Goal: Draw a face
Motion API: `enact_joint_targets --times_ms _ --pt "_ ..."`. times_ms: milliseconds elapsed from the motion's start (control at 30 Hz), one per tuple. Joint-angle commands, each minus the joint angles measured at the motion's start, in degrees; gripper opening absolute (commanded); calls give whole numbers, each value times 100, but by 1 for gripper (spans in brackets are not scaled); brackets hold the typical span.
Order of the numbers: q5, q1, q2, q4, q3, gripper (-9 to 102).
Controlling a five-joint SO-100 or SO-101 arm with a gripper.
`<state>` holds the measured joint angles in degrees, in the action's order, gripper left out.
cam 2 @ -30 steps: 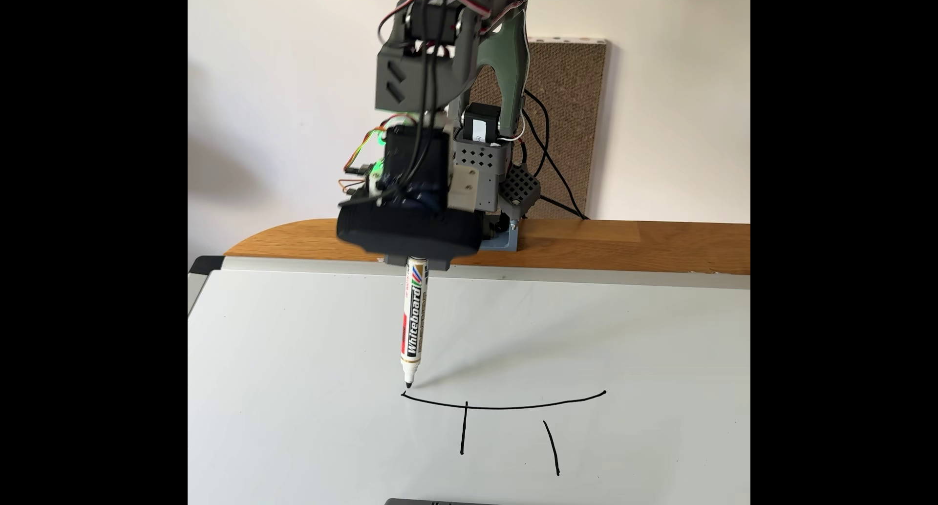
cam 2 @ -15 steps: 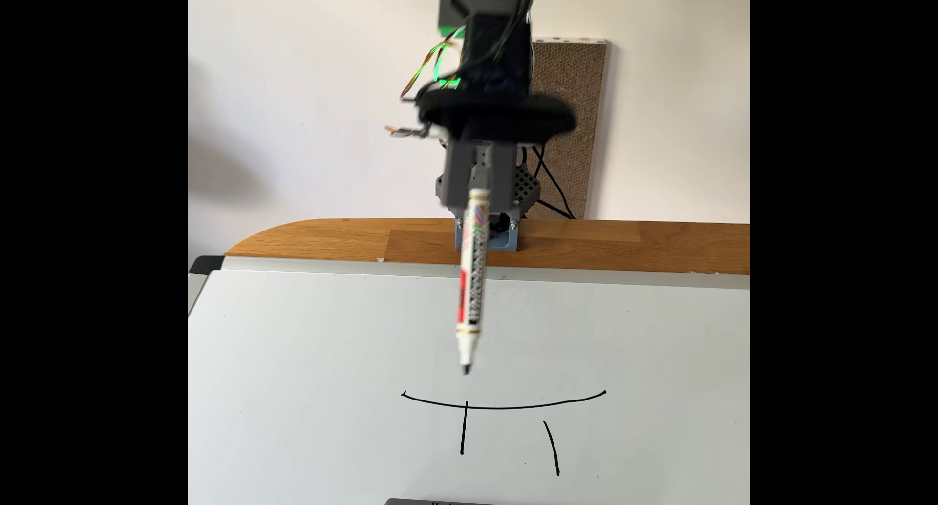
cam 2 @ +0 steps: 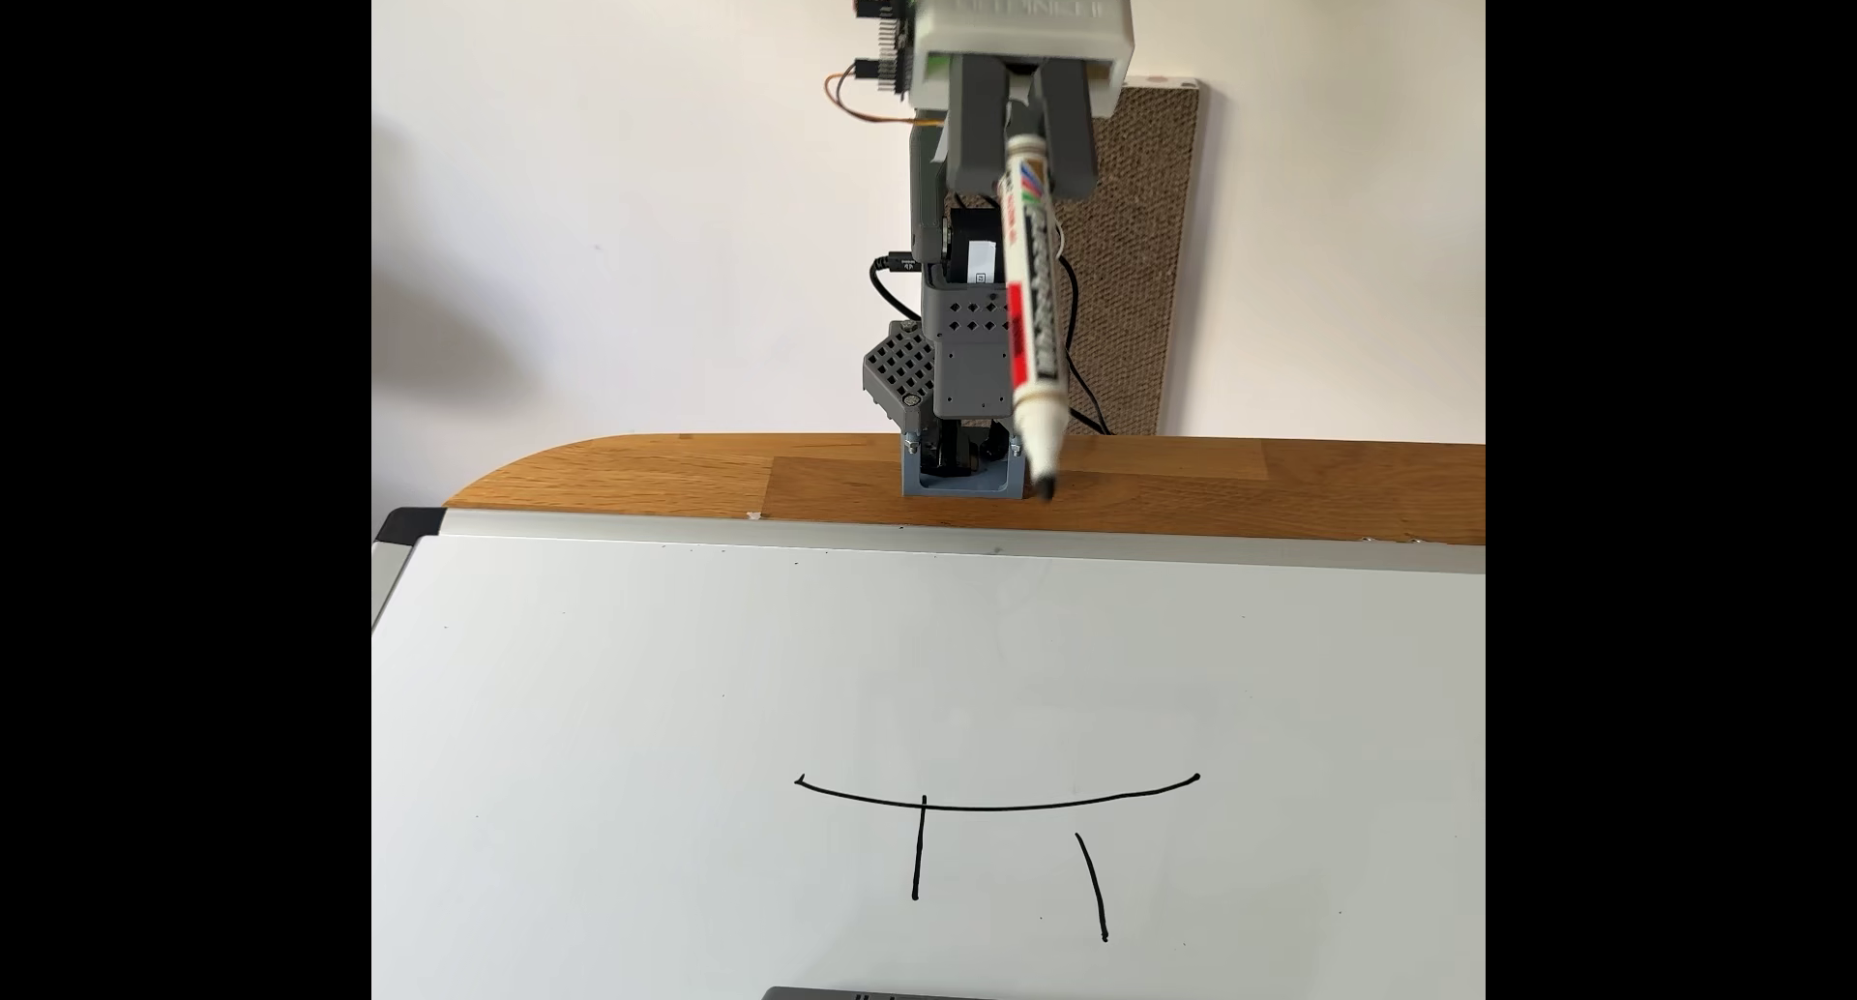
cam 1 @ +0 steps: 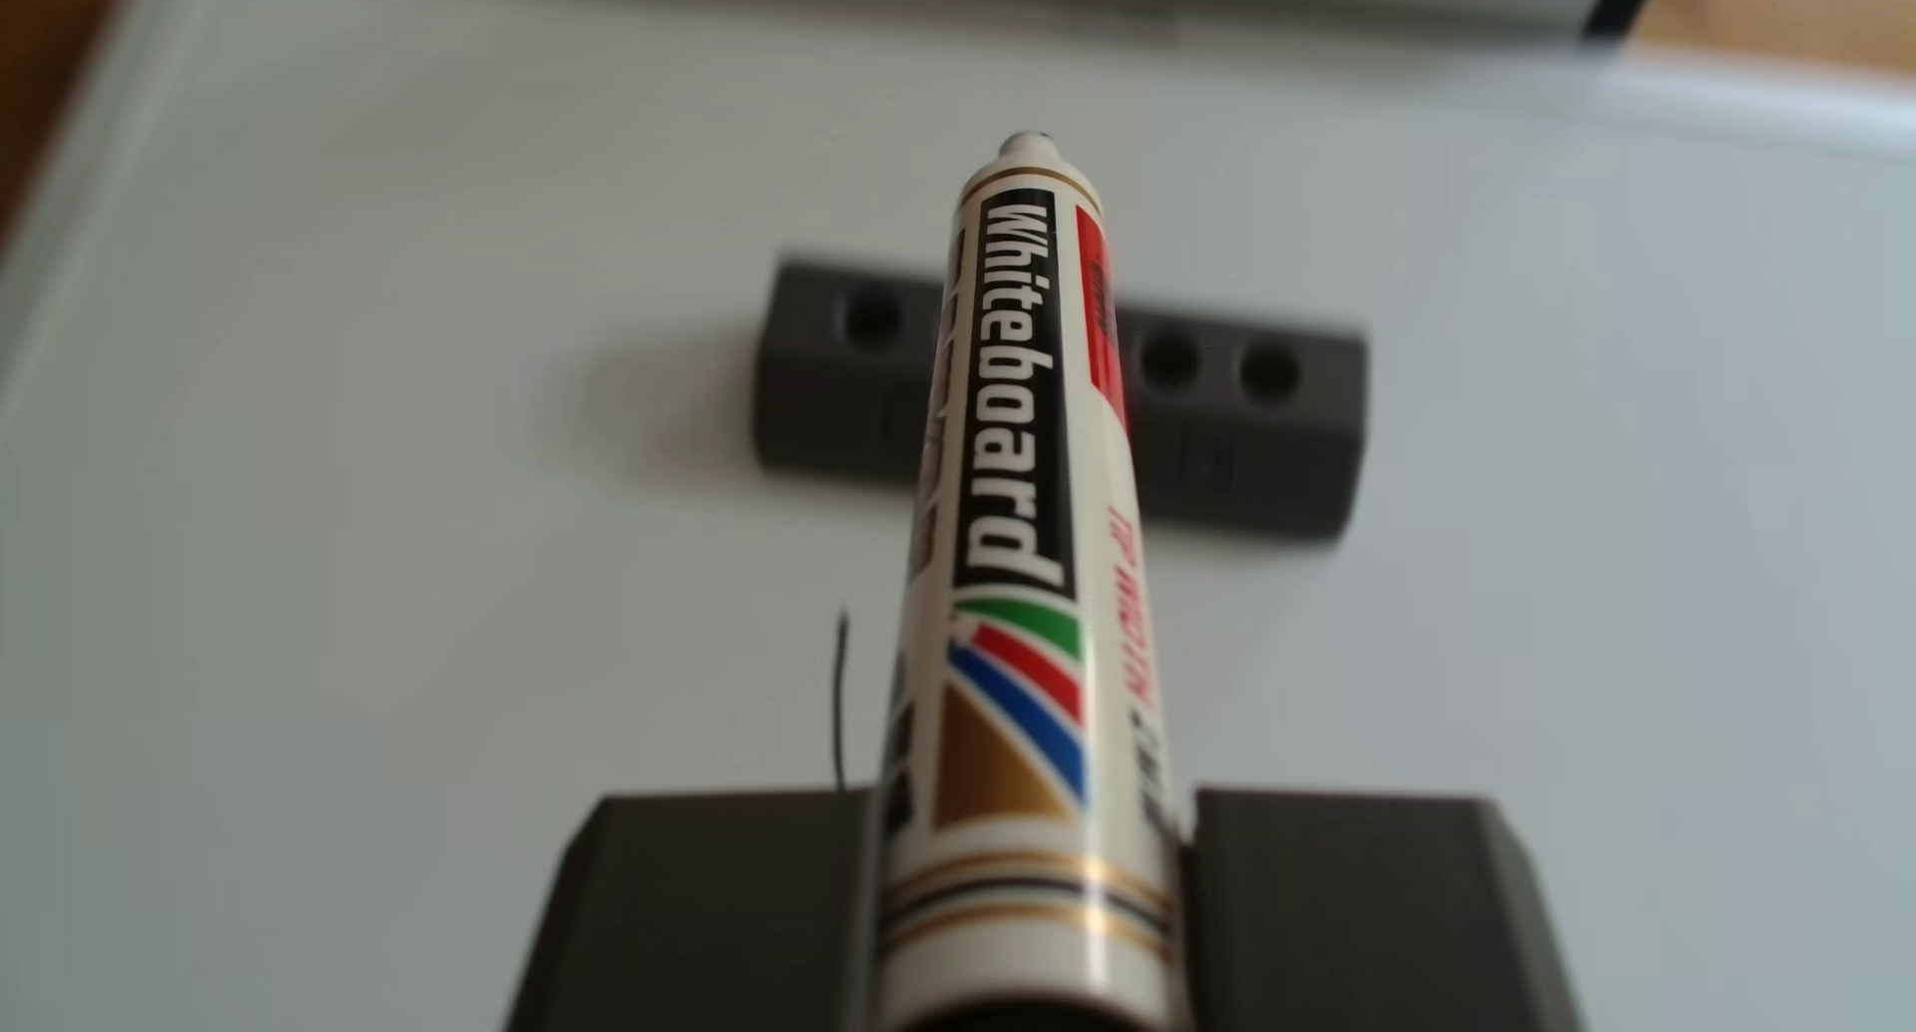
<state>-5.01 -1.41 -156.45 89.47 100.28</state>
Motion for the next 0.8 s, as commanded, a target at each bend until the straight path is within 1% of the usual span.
enact_joint_targets --times_ms 0,200,533,767 --pt "9 35 -791 -220 264 -1" --pt "9 -149 -1951 -229 659 -1" --pt "9 149 -3076 -220 1143 -1" --pt "53 132 -3876 -149 1230 -1"
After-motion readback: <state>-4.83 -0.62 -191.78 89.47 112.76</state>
